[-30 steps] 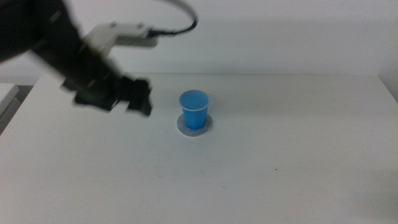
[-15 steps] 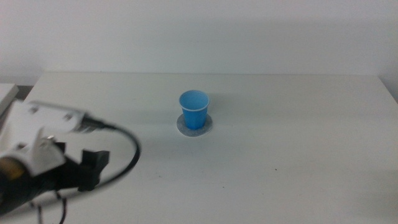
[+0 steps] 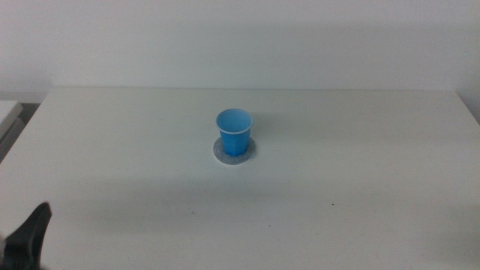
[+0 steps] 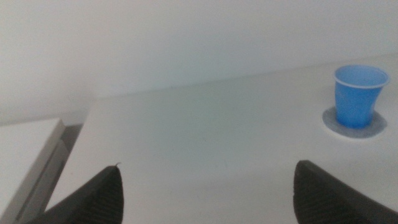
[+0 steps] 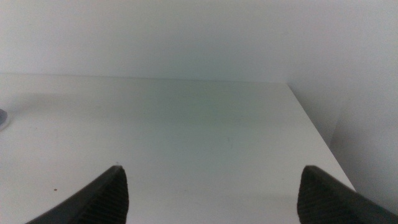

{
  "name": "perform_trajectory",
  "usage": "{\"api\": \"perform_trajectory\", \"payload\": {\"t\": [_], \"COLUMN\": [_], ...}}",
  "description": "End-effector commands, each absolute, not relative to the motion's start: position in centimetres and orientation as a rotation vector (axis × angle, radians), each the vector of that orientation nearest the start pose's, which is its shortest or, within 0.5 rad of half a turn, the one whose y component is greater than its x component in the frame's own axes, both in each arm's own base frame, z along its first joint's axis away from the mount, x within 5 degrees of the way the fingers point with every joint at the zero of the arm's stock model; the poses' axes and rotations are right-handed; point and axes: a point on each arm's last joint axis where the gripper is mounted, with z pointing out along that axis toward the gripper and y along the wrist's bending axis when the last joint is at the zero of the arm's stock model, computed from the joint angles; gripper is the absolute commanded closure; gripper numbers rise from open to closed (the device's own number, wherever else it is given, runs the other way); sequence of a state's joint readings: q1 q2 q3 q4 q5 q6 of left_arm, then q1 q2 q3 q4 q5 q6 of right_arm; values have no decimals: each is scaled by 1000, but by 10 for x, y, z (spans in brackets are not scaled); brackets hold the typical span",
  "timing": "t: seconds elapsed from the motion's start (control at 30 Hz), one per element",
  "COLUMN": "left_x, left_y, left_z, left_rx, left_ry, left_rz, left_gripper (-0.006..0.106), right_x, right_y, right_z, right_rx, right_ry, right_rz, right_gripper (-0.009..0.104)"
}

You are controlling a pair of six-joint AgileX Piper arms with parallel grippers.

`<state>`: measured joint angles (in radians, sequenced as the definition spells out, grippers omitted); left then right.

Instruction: Place an empty cup on a cup mat.

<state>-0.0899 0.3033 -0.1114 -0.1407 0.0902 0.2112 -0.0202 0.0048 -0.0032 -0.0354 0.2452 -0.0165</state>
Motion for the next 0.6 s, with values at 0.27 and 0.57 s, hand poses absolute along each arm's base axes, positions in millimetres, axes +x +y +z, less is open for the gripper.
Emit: {"api": "perform_trajectory", "payload": {"t": [0.27, 0.57], "left_x": [56, 56], "left_y": [-6, -5], "left_z": [206, 204], "left_rx": [132, 82], "left_ry": [1553, 1578], "left_rz": [-22, -51], "left_gripper": [7, 7], "right_x": [55, 55], "right_y": [-2, -2], "right_z": [192, 192], "right_rx": [-27, -27], "right_ry": [1722, 1722], "right_rz": [-64, -64], "right_gripper": [2, 2]}}
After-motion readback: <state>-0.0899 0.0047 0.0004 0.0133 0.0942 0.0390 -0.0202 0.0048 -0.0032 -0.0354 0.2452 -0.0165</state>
